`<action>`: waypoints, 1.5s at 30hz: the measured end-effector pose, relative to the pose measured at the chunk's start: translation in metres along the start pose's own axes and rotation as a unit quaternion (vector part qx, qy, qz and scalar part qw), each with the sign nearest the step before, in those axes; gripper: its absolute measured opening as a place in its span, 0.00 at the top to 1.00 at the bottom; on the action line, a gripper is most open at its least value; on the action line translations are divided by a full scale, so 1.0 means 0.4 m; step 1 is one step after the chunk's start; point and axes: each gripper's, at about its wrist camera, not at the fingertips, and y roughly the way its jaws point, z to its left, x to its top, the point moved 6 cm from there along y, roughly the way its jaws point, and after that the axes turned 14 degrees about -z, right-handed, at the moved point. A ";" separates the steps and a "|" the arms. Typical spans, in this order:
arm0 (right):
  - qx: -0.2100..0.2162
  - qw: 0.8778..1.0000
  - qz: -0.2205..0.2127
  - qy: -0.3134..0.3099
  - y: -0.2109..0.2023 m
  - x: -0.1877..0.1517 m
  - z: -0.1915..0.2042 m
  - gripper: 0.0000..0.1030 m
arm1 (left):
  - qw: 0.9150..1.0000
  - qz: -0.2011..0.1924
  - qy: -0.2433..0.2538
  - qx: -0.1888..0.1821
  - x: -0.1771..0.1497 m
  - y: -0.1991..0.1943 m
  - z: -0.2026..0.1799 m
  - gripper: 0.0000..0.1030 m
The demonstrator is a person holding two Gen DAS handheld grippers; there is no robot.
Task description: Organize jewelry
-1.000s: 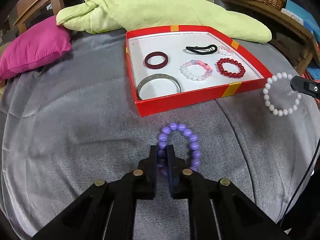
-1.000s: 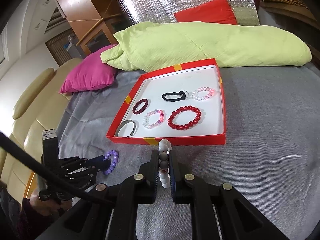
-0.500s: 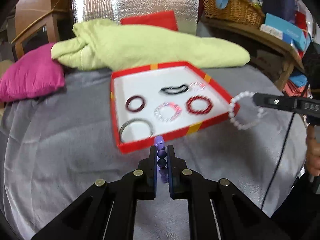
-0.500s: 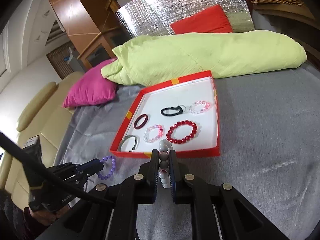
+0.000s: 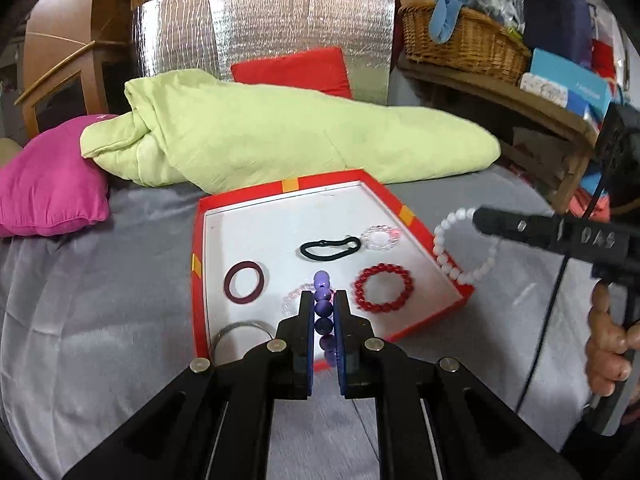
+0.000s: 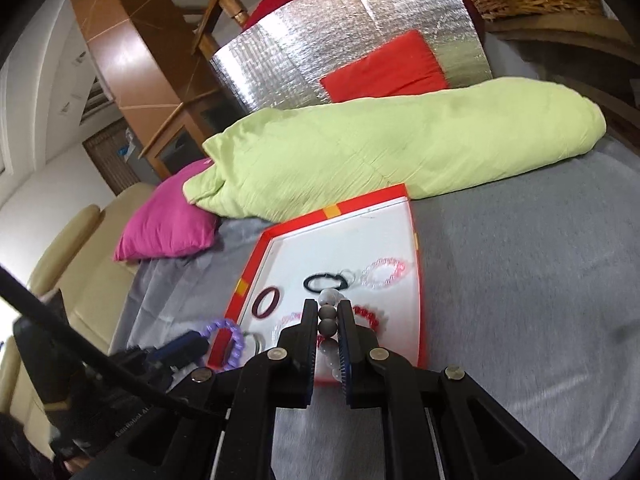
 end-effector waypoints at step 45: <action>-0.173 0.958 -0.049 -0.225 0.186 0.155 0.094 0.47 | 0.990 0.005 -0.034 0.135 0.108 0.123 0.131 0.34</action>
